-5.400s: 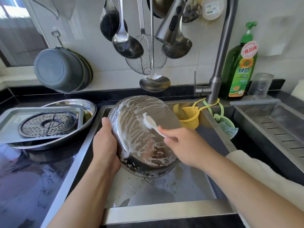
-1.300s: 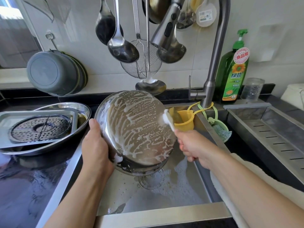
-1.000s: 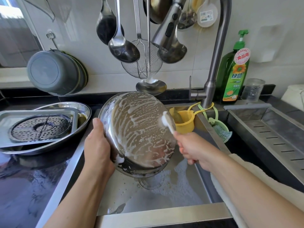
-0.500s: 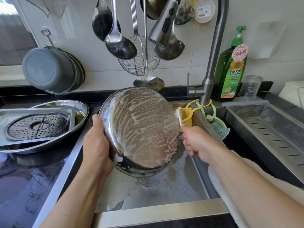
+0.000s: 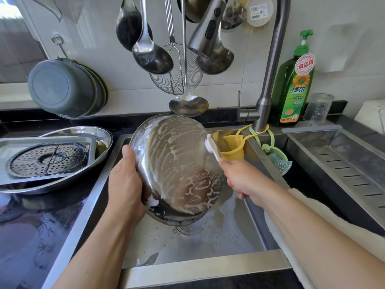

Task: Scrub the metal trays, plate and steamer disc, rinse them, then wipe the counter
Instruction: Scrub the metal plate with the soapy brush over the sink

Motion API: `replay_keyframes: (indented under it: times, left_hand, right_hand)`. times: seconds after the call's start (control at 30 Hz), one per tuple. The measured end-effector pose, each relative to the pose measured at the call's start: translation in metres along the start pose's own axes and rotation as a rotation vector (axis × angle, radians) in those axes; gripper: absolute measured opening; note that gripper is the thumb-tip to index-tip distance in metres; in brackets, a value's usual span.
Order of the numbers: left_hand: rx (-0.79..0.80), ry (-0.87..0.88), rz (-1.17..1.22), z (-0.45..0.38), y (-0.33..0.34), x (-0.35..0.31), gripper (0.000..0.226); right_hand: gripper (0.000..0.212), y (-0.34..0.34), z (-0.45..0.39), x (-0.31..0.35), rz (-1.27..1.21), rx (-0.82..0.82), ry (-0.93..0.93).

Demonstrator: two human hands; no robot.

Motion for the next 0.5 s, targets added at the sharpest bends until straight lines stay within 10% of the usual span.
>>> replay_keyframes:
  times: [0.5]
  left_hand:
    - [0.064,-0.014,-0.020,-0.001,0.001,0.004,0.052]
  right_hand:
    - [0.044,-0.015,-0.009,-0.009,-0.193,-0.071,0.101]
Point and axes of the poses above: each hand's wrist, its own z-axis away from the middle knuckle, its own y-axis out of the palm, x = y × z, the point moved 5 cm from there along -z, towards the middle knuckle, and after that the axes turned 7 degrees about -x, right-handed, at the moved point
